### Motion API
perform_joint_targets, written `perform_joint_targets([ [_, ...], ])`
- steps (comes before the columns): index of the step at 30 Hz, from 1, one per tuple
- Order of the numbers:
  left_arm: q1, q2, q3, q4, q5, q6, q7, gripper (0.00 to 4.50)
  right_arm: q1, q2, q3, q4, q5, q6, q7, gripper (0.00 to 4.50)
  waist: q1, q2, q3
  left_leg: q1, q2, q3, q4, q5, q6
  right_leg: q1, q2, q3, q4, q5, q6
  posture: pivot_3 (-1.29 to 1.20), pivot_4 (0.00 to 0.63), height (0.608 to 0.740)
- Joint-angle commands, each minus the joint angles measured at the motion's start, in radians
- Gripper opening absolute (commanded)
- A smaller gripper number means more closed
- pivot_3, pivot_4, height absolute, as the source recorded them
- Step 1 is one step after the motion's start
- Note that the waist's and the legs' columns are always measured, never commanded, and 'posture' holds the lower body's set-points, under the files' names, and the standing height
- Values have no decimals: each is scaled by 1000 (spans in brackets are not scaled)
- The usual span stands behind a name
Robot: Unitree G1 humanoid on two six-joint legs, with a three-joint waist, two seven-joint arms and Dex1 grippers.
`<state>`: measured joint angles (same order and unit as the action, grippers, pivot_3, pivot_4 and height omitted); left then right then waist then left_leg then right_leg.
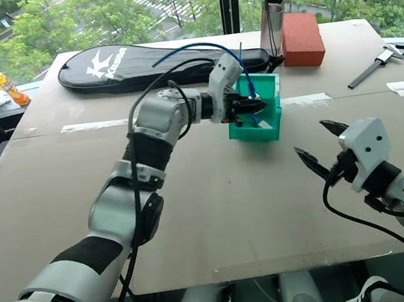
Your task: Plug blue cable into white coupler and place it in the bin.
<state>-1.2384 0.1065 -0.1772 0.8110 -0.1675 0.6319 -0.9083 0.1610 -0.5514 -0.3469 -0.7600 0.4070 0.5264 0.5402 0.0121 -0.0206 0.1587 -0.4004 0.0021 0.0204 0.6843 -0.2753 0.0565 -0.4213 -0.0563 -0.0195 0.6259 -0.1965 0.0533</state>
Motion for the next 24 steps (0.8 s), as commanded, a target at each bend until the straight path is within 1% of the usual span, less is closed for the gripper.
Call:
perform_joint_targets([
  [1,-113,-52,15,184,43,-116,55,410,27,25,-65,-63,40,-3,-40,3663,0,0,0,0,0,0,0,0,0,-1,1,1,0,0,0,0,150,740],
  [2,-135,-67,32,236,42,-128,71,410,35,32,-69,-68,49,-3,-47,3663,1,0,0,0,1,0,0,0,0,-1,1,1,0,0,0,0,150,740],
  [4,-169,-85,58,314,44,-151,105,1431,50,41,-75,-78,61,-5,-55,3720,1,0,0,0,1,1,-1,0,0,-1,1,2,0,0,0,0,150,740],
  [5,-179,-89,63,337,46,-160,106,1589,56,41,-76,-82,64,-6,-57,3720,1,0,1,0,1,1,-1,0,0,-1,1,2,0,0,0,0,150,740],
  [8,-214,-100,100,375,37,-162,131,2999,78,43,-78,-90,72,-9,-63,3720,1,0,1,0,2,2,0,0,0,-1,1,3,0,0,0,0,150,740],
  [10,-227,-94,122,384,34,-153,143,3809,84,41,-74,-91,74,-10,-67,3720,1,0,1,-1,2,2,0,0,0,-1,1,4,-1,0,0,0,150,740],
  [11,-231,-87,130,381,33,-146,140,4408,83,41,-70,-91,76,-10,-69,3720,2,0,1,-1,2,2,0,0,0,-1,1,4,-1,0,0,0,150,740],
  [15,-239,-64,155,362,28,-103,117,4467,82,38,-58,-92,87,-7,-75,3720,1,0,1,-1,2,2,0,0,0,-1,1,5,0,0,0,0,150,740],
  [18,-215,-17,155,257,6,2,32,4467,73,34,-45,-84,86,-8,-78,3720,1,0,1,-1,2,2,0,0,0,-1,1,4,0,0,0,0,150,740],
  [19,-189,5,166,184,-24,62,0,4467,65,33,-42,-76,87,-8,-77,3720,0,0,1,-1,2,2,0,0,0,-1,1,4,0,1,-1,0,150,740],
  [21,-94,53,193,-29,-94,159,-40,4467,42,30,-37,-49,91,-9,-72,3720,-5,0,1,0,3,3,-1,0,0,-2,1,6,0,2,-3,0,150,740],
  [22,-47,70,197,-122,-111,186,-40,4467,30,31,-40,-38,101,-9,-70,3720,-11,0,0,0,3,3,-1,0,0,-2,1,7,0,2,-3,0,150,740],
  [24,55,90,217,-293,-130,179,0,4467,12,26,-48,-21,113,-9,-63,3720,-14,1,0,1,4,3,-1,0,0,-2,1,7,1,2,-4,0,150,740],
])
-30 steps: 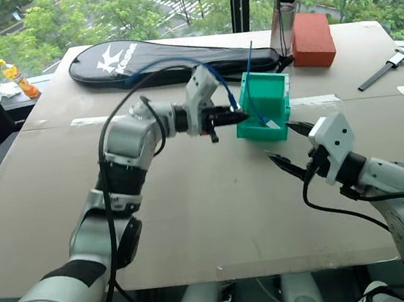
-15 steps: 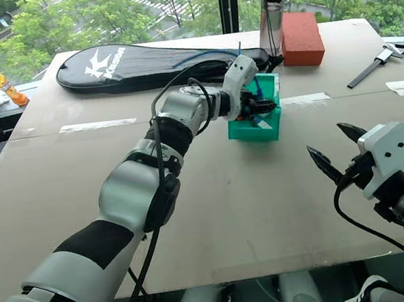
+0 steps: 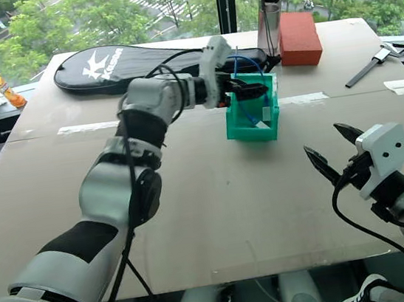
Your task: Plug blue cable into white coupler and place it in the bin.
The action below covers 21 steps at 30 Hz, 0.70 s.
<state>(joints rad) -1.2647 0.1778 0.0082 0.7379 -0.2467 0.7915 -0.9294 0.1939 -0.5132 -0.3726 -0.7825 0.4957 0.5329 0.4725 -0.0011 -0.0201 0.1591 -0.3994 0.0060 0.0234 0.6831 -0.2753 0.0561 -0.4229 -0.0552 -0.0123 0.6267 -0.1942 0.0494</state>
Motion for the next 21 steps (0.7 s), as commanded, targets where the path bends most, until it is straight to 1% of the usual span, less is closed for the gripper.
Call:
perform_joint_targets([
  [1,123,24,45,-288,-65,22,43,4467,-26,-18,-25,9,27,-17,11,3720,0,0,0,0,0,0,0,0,0,0,0,0,0,0,0,0,150,740],
  [3,222,22,81,-429,-96,-14,79,4467,-35,-30,-29,26,33,-20,20,3720,5,0,0,0,0,0,0,0,0,0,0,0,0,0,0,0,150,740],
  [4,280,28,80,-501,-88,-83,86,4467,-41,-36,-32,34,39,-21,25,3720,9,0,0,0,0,0,0,0,0,0,-1,0,0,0,0,0,150,740],
  [7,447,92,54,-682,-97,-180,25,4467,-48,-57,-38,62,52,-25,51,3720,14,1,0,0,0,1,1,0,-1,0,-1,1,0,0,-1,0,150,740],
  [9,533,136,46,-755,-106,-217,-11,4467,-44,-72,-45,79,55,-28,69,3720,14,1,0,1,0,1,1,0,-1,0,-2,1,0,0,-1,0,150,740],
  [11,640,192,66,-817,-132,-212,-37,4467,-19,-96,-58,95,59,-32,103,3720,16,1,0,1,0,1,1,0,-1,1,-2,1,0,-1,-3,0,150,740],
  [13,728,240,92,-856,-161,-201,-51,4467,14,-116,-74,104,63,-34,135,3720,15,2,-1,2,0,2,1,0,-1,1,-2,1,0,-2,-5,0,150,740],
  [16,866,336,111,-885,-169,-244,-99,4467,81,-145,-114,118,66,-47,187,3720,17,2,-1,2,0,1,1,0,0,1,-2,1,0,-2,-5,0,150,740],
  [21,1045,443,168,-873,-174,-336,-157,4467,170,-180,-174,155,71,-67,270,3720,15,2,-1,3,0,2,1,0,0,1,-2,1,0,-2,-4,0,150,740],
])
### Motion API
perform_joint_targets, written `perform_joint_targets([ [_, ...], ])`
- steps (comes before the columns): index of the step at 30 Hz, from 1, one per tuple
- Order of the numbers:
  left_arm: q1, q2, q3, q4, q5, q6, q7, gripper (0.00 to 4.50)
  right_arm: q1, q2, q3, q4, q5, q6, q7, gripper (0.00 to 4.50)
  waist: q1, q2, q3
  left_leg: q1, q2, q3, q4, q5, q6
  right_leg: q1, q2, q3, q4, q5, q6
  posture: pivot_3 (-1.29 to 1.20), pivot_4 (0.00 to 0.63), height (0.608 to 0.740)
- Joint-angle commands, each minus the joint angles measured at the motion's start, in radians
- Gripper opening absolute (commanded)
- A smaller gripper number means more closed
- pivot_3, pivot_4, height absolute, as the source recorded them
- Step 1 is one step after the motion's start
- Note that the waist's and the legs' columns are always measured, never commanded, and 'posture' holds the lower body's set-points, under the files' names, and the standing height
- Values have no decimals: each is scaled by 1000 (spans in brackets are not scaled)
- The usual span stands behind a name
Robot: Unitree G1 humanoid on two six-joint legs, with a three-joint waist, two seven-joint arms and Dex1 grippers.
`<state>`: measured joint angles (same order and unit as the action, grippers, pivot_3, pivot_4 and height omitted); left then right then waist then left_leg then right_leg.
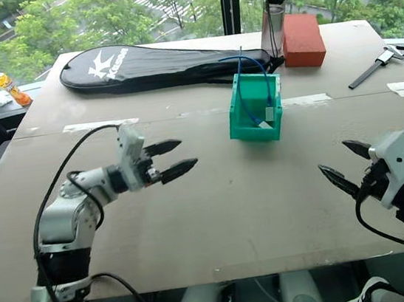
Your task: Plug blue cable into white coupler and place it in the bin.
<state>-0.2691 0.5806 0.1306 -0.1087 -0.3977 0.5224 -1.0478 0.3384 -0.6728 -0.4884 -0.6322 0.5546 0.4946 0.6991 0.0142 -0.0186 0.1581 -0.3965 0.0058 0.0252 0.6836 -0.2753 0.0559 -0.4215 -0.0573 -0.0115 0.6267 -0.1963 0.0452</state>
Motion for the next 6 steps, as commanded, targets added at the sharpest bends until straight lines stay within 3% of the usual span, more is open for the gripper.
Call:
perform_joint_targets([
  [1,81,55,62,-26,-30,-73,-42,4467,43,-28,-69,12,9,-35,61,3720,0,0,0,0,0,0,0,0,0,0,0,0,0,0,0,0,150,740],
  [6,184,108,119,-48,-49,-100,-48,4467,95,-59,-119,61,9,-48,128,3720,1,0,0,0,0,0,0,0,0,0,-2,-1,0,-1,1,0,150,740],
])
